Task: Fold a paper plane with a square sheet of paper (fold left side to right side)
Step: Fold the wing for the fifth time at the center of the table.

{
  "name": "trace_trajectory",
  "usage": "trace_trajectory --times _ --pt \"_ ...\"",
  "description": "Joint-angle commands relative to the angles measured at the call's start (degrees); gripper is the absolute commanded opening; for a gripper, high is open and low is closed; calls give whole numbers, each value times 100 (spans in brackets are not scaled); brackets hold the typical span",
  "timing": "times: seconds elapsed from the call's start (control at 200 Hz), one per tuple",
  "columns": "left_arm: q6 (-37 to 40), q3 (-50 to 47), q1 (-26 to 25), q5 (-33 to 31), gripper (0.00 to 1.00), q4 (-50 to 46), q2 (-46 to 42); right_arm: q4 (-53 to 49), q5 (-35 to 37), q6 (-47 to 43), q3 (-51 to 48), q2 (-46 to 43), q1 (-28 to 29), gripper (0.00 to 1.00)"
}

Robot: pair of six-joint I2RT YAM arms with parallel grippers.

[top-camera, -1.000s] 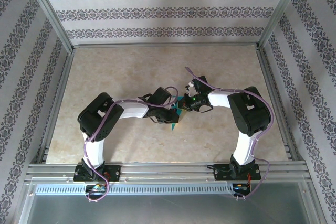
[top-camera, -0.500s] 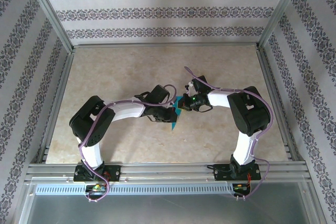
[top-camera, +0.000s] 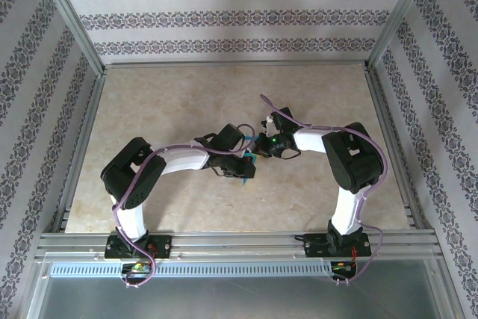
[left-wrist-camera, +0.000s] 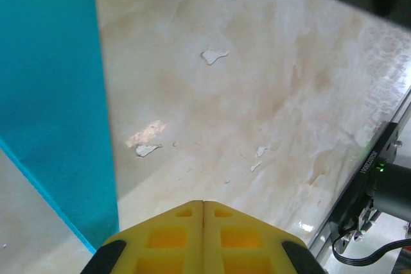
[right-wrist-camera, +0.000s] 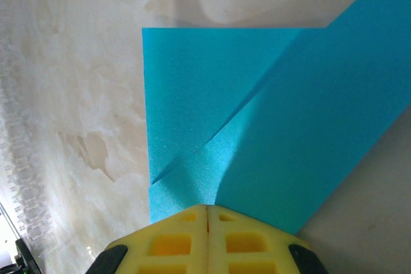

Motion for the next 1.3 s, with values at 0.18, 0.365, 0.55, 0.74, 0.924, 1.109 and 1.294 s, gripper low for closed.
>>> trace_trajectory --times 0.18,0.365,0.55,0.74,0.924,1.109,1.294 --pt "31 -20 -32 -202 0 -42 146 -688 715 -44 -196 400 81 0" --pt "18 -105 -28 -226 0 -20 143 -738 752 -79 -183 421 83 0" --pt "9 -243 -28 -224 0 44 138 -757 759 -88 -166 463 88 0" --pt "0 -343 -30 -289 0 71 97 -794 785 -115 -157 465 84 0" --pt "-39 -410 -28 -357 0 109 72 -835 809 -141 -157 465 88 0" --pt "-92 -520 -22 -346 0 192 50 -876 847 -183 -144 491 80 0" --pt "-234 -808 -52 -192 0 465 -6 -894 823 -193 -109 517 74 0"
